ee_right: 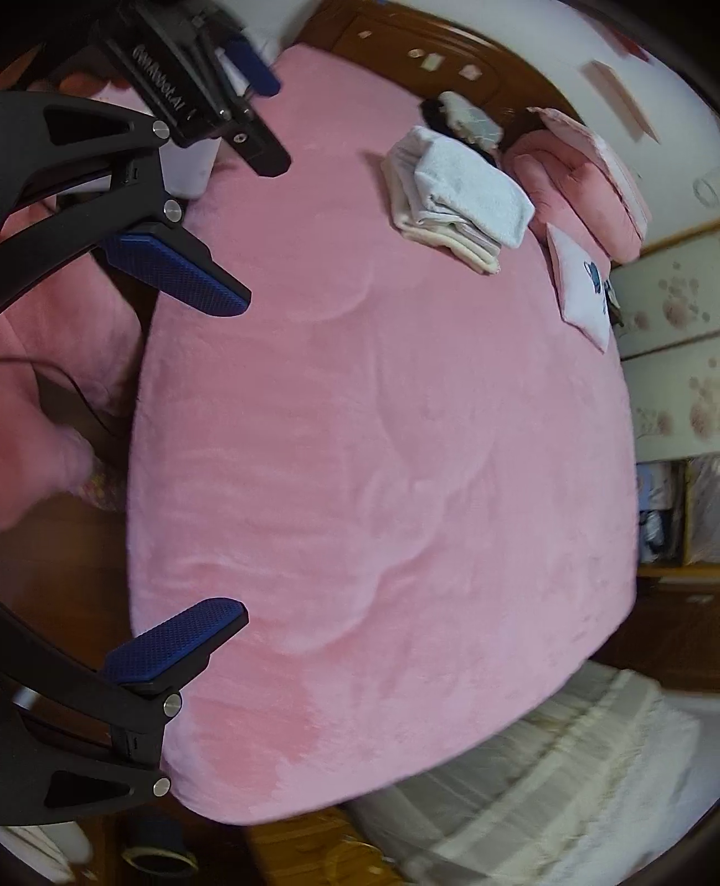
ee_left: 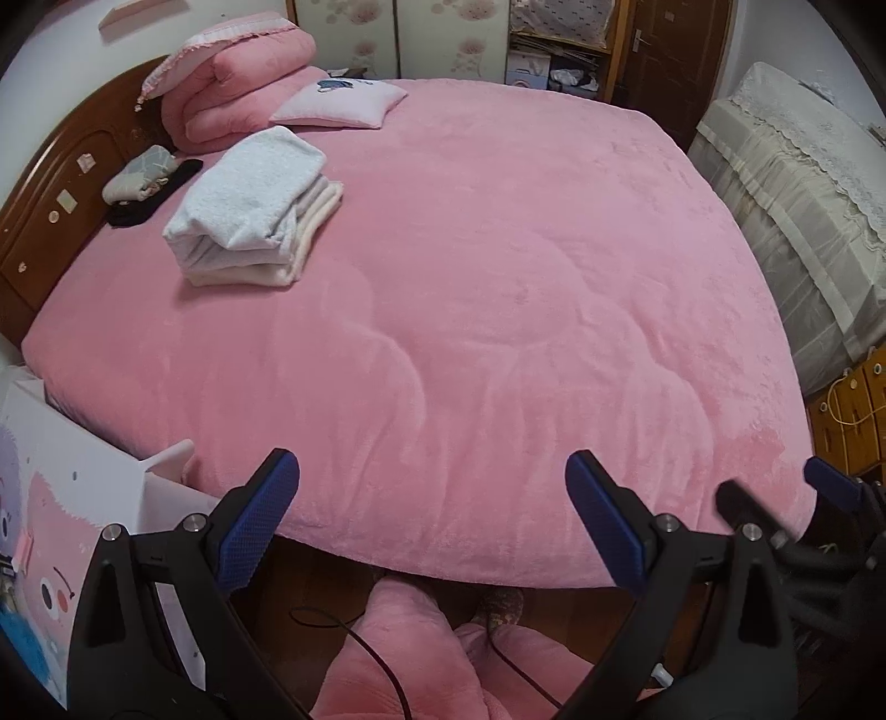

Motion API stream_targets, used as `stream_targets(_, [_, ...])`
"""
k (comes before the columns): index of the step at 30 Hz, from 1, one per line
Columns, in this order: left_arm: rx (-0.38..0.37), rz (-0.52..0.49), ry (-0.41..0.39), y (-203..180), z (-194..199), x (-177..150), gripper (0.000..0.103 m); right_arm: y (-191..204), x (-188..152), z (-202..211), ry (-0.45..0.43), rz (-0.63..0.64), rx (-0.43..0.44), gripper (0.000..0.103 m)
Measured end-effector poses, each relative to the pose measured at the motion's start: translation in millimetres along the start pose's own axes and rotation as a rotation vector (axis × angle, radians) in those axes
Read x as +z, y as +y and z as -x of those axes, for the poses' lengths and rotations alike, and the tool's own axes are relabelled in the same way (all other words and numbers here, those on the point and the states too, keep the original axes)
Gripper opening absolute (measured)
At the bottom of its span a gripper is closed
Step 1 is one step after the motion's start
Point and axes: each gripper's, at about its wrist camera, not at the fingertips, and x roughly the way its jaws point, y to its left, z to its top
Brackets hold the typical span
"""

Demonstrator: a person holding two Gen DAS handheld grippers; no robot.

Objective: Fold large clothes

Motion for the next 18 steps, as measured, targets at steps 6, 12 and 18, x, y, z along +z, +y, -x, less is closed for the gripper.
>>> stream_targets(6, [-0.028, -0.017, 0.036, -6, -13, 5, 0.096, 17, 2, 1, -0.008, 0.052, 0.001, 0.103])
stream_targets(12, [-0.042, -0.035, 0.063, -9, -24, 11, 0.1, 6, 17, -19, 0.043, 0.005, -0.002, 0.103])
stream_targets(18, [-0.046, -0.045, 0.071, -15, -31, 13, 0.102, -2, 31, -31, 0.058, -0.022, -0.012, 0.103])
